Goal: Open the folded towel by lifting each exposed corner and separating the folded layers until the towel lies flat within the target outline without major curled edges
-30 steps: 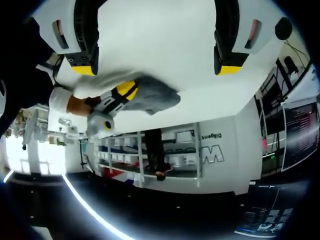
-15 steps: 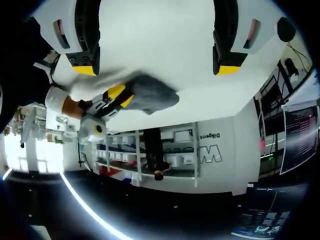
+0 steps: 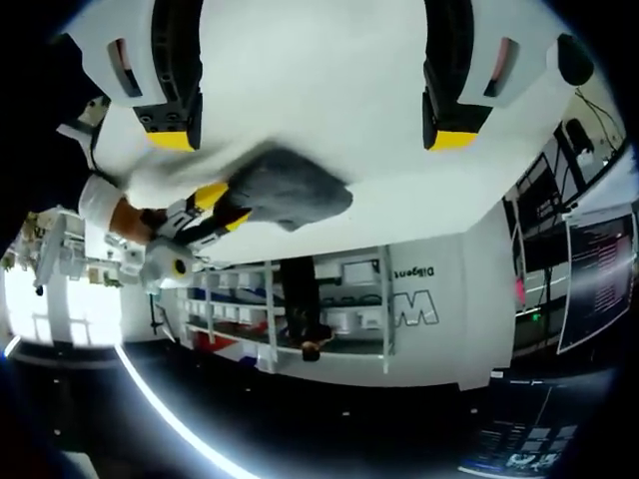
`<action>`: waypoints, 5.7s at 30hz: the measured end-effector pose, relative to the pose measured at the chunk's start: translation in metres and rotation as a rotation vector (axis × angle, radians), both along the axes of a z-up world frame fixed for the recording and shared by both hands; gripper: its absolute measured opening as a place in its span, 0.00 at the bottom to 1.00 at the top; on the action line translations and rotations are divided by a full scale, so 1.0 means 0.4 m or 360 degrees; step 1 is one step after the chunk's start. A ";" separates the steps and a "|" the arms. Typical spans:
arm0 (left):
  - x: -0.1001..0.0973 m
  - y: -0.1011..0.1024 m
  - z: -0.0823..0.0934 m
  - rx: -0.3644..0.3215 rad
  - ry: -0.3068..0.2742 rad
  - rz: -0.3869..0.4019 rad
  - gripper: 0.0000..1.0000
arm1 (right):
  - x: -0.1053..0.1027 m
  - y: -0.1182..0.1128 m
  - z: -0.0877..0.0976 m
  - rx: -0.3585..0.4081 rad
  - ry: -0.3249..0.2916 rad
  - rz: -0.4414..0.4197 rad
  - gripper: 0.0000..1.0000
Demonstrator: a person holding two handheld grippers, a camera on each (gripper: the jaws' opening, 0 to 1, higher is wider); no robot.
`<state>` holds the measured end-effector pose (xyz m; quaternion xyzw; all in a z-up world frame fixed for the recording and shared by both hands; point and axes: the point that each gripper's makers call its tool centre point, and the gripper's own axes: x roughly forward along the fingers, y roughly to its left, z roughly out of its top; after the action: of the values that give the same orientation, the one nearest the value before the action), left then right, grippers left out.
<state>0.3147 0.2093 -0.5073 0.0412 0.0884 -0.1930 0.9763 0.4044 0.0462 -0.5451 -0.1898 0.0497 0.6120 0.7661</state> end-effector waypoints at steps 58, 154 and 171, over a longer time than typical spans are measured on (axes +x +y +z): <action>0.168 -0.136 -0.043 0.0065 0.0014 -0.0181 0.72 | 0.071 -0.191 0.008 0.0031 -0.0025 -0.0338 0.33; 0.283 -0.219 -0.124 0.0211 0.0001 -0.0455 0.13 | -0.003 -0.157 -0.023 0.0061 0.0253 -0.0287 0.02; 0.269 -0.227 -0.118 0.0279 -0.0084 -0.0458 0.21 | 0.024 -0.167 0.011 0.0137 0.0273 -0.0283 0.02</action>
<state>0.4221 0.1185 -0.5545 0.1434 0.0724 -0.3211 0.9333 0.4138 -0.0206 -0.5409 -0.0987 0.1054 0.5572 0.8177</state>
